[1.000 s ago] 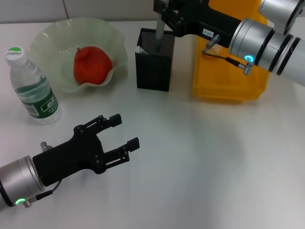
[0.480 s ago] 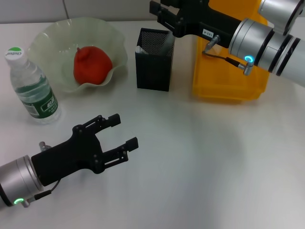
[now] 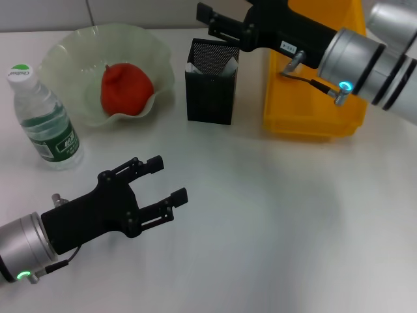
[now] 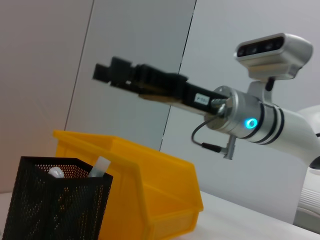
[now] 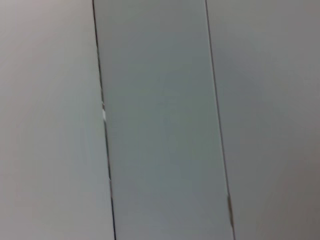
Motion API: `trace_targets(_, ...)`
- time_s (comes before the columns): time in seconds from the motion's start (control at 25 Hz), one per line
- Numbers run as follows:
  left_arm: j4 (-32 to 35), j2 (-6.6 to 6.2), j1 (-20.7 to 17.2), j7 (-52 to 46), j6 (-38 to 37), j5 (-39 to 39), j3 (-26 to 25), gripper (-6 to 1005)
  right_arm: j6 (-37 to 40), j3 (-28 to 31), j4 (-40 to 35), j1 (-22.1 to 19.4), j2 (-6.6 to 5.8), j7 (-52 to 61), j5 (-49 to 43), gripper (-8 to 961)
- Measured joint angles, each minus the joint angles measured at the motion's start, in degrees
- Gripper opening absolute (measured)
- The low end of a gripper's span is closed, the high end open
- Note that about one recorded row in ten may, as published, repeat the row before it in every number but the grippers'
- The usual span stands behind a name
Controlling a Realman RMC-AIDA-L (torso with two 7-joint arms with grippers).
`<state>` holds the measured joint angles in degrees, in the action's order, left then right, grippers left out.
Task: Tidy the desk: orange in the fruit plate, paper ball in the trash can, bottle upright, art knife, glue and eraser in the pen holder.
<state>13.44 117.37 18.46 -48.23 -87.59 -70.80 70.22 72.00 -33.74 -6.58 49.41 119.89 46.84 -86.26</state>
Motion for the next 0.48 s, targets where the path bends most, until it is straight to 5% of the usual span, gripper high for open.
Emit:
trace_targets(0.24, 0.05, -0.13, -0.01, -0.19, -0.13, -0.1, 0.01, 798, 8.11, -0.43, -1.84, -4.23, -0.46, 3.43, 0.09, 738)
trace_targets(0.48, 0.46, -0.79, -0.15, -1.37, -1.04, -0.19, 0.39, 799, 17.84, -6.86, -11.34, -13.54, -0.64, 11.89, -0.24, 780)
